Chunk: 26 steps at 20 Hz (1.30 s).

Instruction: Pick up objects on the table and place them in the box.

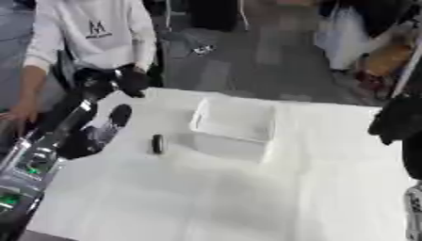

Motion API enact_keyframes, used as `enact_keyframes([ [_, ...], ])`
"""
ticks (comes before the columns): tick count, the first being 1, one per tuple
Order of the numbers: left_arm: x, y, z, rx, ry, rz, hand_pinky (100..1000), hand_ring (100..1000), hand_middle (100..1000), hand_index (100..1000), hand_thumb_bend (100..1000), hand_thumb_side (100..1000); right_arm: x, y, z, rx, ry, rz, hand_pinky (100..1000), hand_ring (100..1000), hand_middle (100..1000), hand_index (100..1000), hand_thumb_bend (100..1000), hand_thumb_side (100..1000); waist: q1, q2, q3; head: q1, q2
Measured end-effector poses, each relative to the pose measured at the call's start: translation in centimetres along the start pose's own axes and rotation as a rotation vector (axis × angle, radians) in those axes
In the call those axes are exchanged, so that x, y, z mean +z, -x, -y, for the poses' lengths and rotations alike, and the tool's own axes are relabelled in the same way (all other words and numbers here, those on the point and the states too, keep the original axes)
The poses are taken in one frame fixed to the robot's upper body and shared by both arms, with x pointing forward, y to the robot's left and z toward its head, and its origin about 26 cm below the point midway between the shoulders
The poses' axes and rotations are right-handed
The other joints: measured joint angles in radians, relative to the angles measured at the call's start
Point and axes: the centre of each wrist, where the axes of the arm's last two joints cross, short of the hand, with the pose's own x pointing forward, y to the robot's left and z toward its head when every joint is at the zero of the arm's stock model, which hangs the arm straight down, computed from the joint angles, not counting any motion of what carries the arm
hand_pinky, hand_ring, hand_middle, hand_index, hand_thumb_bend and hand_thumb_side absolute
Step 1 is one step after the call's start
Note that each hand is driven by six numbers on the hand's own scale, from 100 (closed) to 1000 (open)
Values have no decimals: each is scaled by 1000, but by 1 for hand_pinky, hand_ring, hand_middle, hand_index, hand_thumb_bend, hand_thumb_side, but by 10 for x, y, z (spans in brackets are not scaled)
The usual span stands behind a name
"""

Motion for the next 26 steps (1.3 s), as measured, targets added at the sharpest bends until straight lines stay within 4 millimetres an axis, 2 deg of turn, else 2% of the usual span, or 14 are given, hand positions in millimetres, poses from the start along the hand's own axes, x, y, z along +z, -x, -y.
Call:
enact_keyframes([
  [9, 1, 4, -5, -27, 62, 14, 627, 607, 796, 841, 257, 936, 0, 0, 0, -3, -3, -3, 100, 380, 374, 496, 100, 858, 0, 0, -1, 0, 0],
  [14, 1, 15, -12, -51, 139, 30, 639, 616, 802, 842, 236, 911, 0, 0, 0, -4, -2, -3, 100, 381, 374, 496, 100, 862, 0, 0, -4, 0, 0],
  [19, 2, 29, -25, -104, 222, 36, 647, 625, 796, 844, 252, 900, 0, 0, 0, -5, -1, -2, 100, 380, 374, 495, 100, 863, 3, 0, -4, 0, -1],
  [23, 2, 39, -30, -169, 285, 19, 616, 601, 781, 844, 237, 920, 0, 0, 0, -8, -2, -4, 100, 381, 374, 495, 100, 863, 5, 0, -8, 0, -4],
  [26, 3, 46, -28, -189, 299, -31, 552, 569, 759, 839, 237, 967, 0, 0, 0, -9, -3, -5, 100, 380, 373, 493, 100, 863, 5, 0, -10, 1, -11],
])
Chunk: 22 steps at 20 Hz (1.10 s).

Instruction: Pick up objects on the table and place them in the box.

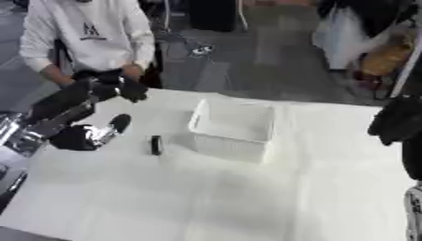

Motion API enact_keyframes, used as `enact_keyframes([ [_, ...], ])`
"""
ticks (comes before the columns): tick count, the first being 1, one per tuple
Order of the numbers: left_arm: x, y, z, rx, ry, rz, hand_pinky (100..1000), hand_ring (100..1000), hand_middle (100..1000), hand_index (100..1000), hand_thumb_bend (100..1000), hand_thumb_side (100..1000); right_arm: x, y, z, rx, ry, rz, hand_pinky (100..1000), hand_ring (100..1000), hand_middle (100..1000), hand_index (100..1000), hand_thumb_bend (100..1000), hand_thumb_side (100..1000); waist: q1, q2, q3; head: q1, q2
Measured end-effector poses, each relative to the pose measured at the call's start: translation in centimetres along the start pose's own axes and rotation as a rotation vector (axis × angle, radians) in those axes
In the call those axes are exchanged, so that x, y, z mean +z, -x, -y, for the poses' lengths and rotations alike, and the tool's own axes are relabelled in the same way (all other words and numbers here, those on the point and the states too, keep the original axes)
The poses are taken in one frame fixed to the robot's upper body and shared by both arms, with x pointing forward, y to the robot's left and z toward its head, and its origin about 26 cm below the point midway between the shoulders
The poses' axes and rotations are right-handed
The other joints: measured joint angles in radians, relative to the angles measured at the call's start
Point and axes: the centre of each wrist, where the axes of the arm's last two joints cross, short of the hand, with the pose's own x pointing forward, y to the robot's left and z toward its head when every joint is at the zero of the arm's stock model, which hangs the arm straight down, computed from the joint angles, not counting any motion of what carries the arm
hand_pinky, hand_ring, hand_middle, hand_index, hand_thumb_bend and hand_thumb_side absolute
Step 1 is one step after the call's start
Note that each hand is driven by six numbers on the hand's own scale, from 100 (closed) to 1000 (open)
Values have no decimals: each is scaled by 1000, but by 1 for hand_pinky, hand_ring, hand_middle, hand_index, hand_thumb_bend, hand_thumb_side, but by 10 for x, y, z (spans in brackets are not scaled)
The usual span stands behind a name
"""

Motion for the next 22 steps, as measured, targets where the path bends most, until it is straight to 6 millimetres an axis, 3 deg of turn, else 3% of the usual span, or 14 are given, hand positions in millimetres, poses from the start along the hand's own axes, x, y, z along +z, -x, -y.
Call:
enact_keyframes([
  [6, -7, 2, -2, -104, 32, -144, 431, 525, 726, 818, 277, 997, 0, 0, 0, -2, -4, -4, 100, 381, 374, 491, 100, 863, 0, 0, -1, 1, -7],
  [7, -9, 2, -2, -130, 43, -175, 454, 527, 724, 823, 279, 980, 0, 0, 0, -3, -4, -4, 100, 381, 374, 491, 100, 863, 0, 0, -1, 1, -7],
  [8, -11, 1, -1, -151, 54, -199, 377, 509, 722, 802, 276, 1000, 0, 0, 0, -3, -4, -4, 100, 381, 373, 490, 100, 863, 0, 0, -2, 1, -7],
  [11, -15, 0, 3, -213, 105, -296, 284, 464, 706, 762, 307, 1000, 0, 0, 0, -4, -6, -6, 100, 381, 373, 489, 100, 863, 0, 0, -3, 1, -7],
  [14, -22, -2, 3, -272, 155, -382, 108, 432, 675, 736, 340, 1000, 0, 0, 0, -7, -7, -7, 100, 381, 373, 488, 100, 863, 0, 0, -5, 3, -7],
  [22, -36, -4, 3, -351, 301, -525, 100, 307, 553, 628, 406, 1000, 0, 0, 0, -13, -8, -10, 100, 380, 373, 487, 100, 863, 1, -3, -6, 6, -7],
])
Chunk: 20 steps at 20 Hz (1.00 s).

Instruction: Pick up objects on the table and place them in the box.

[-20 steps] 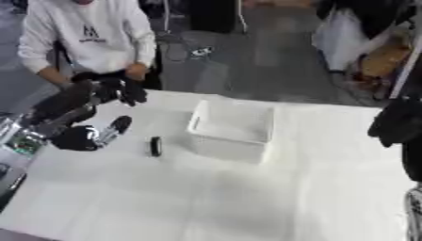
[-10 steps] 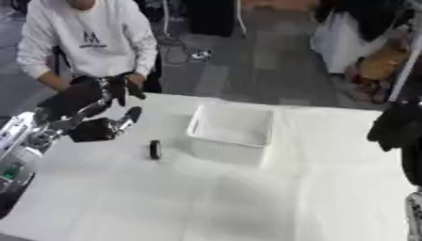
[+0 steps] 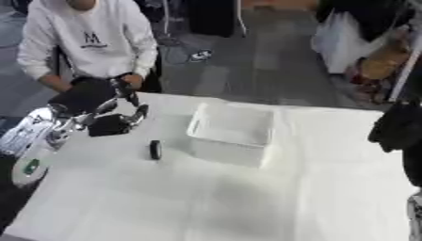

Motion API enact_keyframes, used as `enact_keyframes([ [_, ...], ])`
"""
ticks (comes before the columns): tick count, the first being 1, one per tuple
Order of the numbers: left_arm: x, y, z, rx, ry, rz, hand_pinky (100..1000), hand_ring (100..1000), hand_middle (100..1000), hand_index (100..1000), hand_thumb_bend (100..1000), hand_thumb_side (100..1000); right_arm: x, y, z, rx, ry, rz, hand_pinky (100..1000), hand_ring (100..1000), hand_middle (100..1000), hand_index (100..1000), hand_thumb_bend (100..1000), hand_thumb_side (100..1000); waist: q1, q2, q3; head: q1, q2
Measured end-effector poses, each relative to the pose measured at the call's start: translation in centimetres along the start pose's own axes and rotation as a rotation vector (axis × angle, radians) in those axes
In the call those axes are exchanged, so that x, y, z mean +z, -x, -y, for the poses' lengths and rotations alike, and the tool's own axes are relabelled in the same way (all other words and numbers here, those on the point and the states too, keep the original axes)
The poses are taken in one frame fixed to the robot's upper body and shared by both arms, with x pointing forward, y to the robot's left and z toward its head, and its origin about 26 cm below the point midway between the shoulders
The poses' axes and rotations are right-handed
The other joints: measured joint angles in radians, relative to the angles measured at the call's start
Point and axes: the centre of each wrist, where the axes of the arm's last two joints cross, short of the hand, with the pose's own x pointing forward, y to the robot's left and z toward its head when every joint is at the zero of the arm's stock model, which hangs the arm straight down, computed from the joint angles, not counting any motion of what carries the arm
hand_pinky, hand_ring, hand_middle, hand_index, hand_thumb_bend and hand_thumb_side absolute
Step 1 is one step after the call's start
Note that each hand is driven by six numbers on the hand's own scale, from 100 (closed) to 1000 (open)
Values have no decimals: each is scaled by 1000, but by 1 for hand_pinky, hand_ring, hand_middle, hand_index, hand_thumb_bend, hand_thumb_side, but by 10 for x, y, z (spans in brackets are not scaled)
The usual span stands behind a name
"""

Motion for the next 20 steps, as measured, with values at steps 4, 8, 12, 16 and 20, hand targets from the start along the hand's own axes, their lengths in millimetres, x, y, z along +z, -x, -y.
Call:
enact_keyframes([
  [4, -6, -2, -3, -35, 90, -20, 100, 261, 507, 577, 422, 1000, 0, 0, 0, -3, -3, -4, 100, 380, 372, 486, 100, 864, 0, -2, 0, 1, 0],
  [8, -12, -1, -3, -60, 202, -36, 100, 237, 476, 539, 435, 1000, 2, 0, 0, -4, -3, -8, 100, 380, 372, 486, 100, 864, 2, -4, 0, 3, 1],
  [12, -20, 0, -2, -81, 338, -30, 100, 220, 452, 506, 434, 1000, 3, 0, -1, -7, -5, -14, 100, 380, 372, 486, 100, 864, 4, -7, -1, 4, 1],
  [16, -30, 3, 1, -104, 472, -14, 100, 222, 444, 495, 409, 1000, 3, 0, -1, -10, -5, -15, 100, 380, 372, 486, 100, 864, 6, -10, -1, 4, 1],
  [20, -42, 8, 6, -134, 568, -6, 100, 251, 449, 499, 413, 1000, 4, 1, -2, -16, -8, -21, 100, 381, 372, 486, 100, 864, 8, -16, -1, 4, 1],
])
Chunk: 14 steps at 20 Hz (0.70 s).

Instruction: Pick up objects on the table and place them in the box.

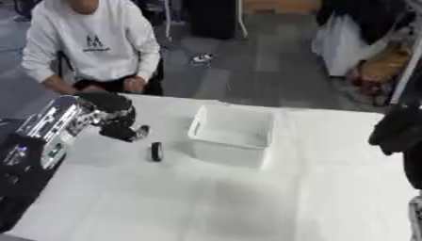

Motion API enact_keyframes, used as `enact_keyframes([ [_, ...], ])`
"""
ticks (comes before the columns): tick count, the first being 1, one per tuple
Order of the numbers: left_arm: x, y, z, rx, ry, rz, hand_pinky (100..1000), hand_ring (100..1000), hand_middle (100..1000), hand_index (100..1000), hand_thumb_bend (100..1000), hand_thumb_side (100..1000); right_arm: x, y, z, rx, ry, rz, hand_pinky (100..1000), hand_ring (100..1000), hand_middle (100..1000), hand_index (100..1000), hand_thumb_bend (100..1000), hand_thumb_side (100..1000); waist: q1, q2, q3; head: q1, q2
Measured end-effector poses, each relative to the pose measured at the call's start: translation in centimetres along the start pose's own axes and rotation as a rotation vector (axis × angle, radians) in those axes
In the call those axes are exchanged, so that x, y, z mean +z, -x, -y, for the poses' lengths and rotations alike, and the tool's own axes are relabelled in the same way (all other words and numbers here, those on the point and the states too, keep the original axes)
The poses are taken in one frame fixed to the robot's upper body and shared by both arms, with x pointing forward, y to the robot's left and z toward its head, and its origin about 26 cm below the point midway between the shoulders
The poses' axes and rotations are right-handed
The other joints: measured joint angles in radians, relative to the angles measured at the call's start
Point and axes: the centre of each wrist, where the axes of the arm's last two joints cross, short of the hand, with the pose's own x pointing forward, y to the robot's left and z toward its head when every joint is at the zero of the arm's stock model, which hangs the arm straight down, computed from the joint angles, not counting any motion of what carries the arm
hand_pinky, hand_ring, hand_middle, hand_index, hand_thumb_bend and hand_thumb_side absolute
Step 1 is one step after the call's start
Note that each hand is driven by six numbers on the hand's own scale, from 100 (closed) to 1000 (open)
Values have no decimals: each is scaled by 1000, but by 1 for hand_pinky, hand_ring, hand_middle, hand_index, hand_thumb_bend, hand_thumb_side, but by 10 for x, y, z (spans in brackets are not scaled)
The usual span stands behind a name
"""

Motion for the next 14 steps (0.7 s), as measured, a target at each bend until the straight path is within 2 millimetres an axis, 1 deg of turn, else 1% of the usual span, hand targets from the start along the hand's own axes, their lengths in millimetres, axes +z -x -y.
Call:
enact_keyframes([
  [5, -19, 8, 2, -34, 117, -4, 100, 318, 470, 515, 420, 1000, 3, 0, -1, -4, 0, -10, 100, 381, 373, 486, 100, 864, 4, -8, 1, 0, 0],
  [8, -32, 11, 7, -31, 176, -7, 100, 346, 480, 524, 417, 1000, 4, 0, -1, -6, 0, -16, 100, 382, 373, 486, 100, 864, 6, -13, 2, 0, 0],
  [12, -44, 12, 12, -29, 221, -9, 100, 344, 483, 529, 425, 1000, 6, 1, -2, -10, 0, -21, 100, 382, 374, 486, 100, 864, 8, -17, 2, 0, 0],
  [14, -49, 11, 17, -27, 238, -3, 101, 344, 484, 530, 446, 1000, 6, 1, -2, -11, 0, -22, 100, 382, 374, 486, 100, 864, 9, -19, 2, 0, 0],
])
